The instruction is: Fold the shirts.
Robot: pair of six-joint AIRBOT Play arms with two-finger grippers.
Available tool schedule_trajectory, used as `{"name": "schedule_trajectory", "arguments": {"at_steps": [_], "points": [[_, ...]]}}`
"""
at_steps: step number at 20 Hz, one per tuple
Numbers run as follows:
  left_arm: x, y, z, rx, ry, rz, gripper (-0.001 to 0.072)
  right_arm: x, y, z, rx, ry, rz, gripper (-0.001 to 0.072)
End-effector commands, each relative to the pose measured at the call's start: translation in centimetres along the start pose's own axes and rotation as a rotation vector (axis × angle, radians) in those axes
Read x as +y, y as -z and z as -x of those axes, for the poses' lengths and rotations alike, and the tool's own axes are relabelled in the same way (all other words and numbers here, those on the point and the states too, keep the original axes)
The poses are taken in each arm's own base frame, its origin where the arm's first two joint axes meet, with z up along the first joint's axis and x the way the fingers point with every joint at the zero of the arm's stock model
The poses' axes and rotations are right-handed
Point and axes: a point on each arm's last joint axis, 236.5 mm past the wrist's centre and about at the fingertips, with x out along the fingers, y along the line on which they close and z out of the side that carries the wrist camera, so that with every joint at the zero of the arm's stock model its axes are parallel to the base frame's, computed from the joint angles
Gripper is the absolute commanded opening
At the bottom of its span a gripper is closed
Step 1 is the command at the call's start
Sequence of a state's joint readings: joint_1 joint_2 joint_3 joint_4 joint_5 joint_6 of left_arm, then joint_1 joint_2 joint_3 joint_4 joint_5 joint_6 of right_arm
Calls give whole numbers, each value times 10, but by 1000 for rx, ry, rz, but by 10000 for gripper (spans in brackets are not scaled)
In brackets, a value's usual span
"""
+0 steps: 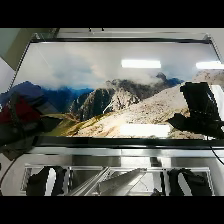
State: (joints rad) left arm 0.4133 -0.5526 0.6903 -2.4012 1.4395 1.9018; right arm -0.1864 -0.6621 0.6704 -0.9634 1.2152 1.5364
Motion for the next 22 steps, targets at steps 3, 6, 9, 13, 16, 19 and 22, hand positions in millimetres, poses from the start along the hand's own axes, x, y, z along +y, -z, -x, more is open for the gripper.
{"name": "schedule_trajectory", "arguments": {"at_steps": [3, 6, 9, 13, 16, 19, 22], "points": [[3, -39, 4, 18, 3, 9, 18, 0, 0, 0, 0, 0, 0, 18], [27, -69, 7, 9, -85, -6, 19, 0, 0, 0, 0, 0, 0, 19], [93, -111, 31, 5, -379, -85, 483, 0, 0, 0, 0, 0, 0, 18], [170, -175, 74, -34, -727, -151, 709, 0, 0, 0, 1, 0, 0, 19], [227, -207, 75, -3, -868, -138, 709, 0, 0, 0, 1, 0, 0, 19], [279, -222, 32, 69, -860, -112, 709, 0, 0, 0, 0, 0, 0, 18], [338, -220, 1, 168, -895, -76, 709, 0, 0, 0, 1, -1, 0, 19]]}}
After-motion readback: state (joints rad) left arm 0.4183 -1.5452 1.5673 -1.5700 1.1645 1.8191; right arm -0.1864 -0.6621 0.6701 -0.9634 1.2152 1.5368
